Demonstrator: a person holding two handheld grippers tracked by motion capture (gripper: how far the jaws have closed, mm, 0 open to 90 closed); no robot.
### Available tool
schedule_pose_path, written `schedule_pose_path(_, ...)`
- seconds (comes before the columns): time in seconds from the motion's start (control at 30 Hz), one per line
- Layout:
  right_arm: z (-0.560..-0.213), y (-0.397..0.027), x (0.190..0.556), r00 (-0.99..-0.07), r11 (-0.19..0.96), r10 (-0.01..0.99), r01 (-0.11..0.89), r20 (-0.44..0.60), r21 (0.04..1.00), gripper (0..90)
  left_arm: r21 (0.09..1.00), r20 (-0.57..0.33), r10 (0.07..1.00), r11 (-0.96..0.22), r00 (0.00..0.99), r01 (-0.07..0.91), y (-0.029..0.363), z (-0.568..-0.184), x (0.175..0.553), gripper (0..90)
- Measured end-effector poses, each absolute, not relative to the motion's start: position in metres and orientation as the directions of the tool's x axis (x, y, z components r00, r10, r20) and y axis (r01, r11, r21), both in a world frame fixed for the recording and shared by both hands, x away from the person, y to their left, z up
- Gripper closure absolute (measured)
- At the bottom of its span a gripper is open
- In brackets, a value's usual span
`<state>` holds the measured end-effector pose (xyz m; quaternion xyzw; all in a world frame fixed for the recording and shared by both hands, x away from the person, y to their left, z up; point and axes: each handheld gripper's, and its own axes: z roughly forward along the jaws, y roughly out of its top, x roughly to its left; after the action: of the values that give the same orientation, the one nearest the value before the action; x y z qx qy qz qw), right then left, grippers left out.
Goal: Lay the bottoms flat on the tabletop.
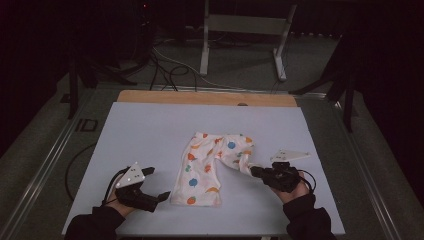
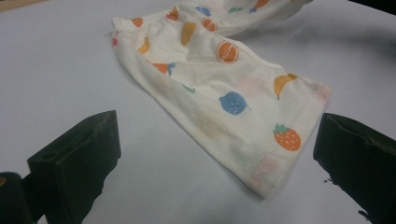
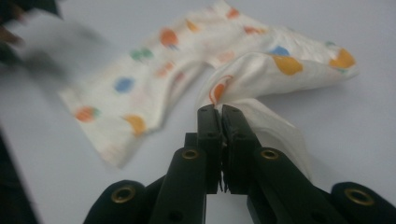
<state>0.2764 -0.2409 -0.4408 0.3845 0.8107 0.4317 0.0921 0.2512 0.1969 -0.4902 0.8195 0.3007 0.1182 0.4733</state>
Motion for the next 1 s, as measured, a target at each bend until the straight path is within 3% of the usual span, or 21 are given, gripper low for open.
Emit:
schedule_pose_path(0.07,-0.437,-0.249,0.279,-0.668,0.208,0.673,0.584,0.318,0.785,86.6,0.847,-0.092,0.607,-0.369,0.789,0.383,0.197,-0.491,0.252,1.4)
schedule_pose_path(0.1,-0.436,-0.252,0.280,-0.661,0.185,0.675,0.582,0.328,0.792,84.9,0.847,-0.090,0.608,-0.370,0.788,0.382,0.197,-0.491,0.252,1.4)
schedule_pose_path(0.27,-0.439,-0.267,0.284,-0.511,0.160,0.836,0.575,0.200,0.802,77.0,0.845,-0.088,0.609,-0.374,0.789,0.382,0.196,-0.491,0.252,1.4)
schedule_pose_path(0.33,-0.441,-0.270,0.287,-0.502,0.151,0.838,0.589,0.213,0.794,77.0,0.845,-0.088,0.609,-0.374,0.789,0.382,0.196,-0.491,0.252,1.5)
schedule_pose_path(0.37,-0.445,-0.271,0.289,-0.506,0.155,0.834,0.598,0.221,0.786,63.0,0.843,-0.082,0.608,-0.380,0.790,0.381,0.196,-0.491,0.252,1.5)
schedule_pose_path(0.53,-0.454,-0.258,0.291,-0.559,0.209,0.800,0.600,0.218,0.773,52.4,0.840,-0.079,0.606,-0.387,0.792,0.380,0.195,-0.492,0.252,1.4)
schedule_pose_path(0.67,-0.462,-0.242,0.287,-0.639,0.310,0.749,0.572,0.175,0.759,54.8,0.840,-0.077,0.606,-0.388,0.791,0.379,0.195,-0.492,0.251,1.4)
schedule_pose_path(0.77,-0.474,-0.229,0.278,-0.718,0.394,0.674,0.548,0.174,0.738,64.5,0.841,-0.078,0.606,-0.386,0.792,0.379,0.196,-0.491,0.251,1.5)
schedule_pose_path(0.87,-0.483,-0.229,0.274,-0.740,0.418,0.636,0.568,0.218,0.709,72.1,0.840,-0.076,0.601,-0.391,0.795,0.376,0.195,-0.492,0.251,1.5)
schedule_pose_path(1.0,-0.496,-0.232,0.269,-0.733,0.495,0.665,0.575,0.142,0.651,74.1,0.840,-0.076,0.602,-0.391,0.795,0.376,0.195,-0.491,0.251,1.5)
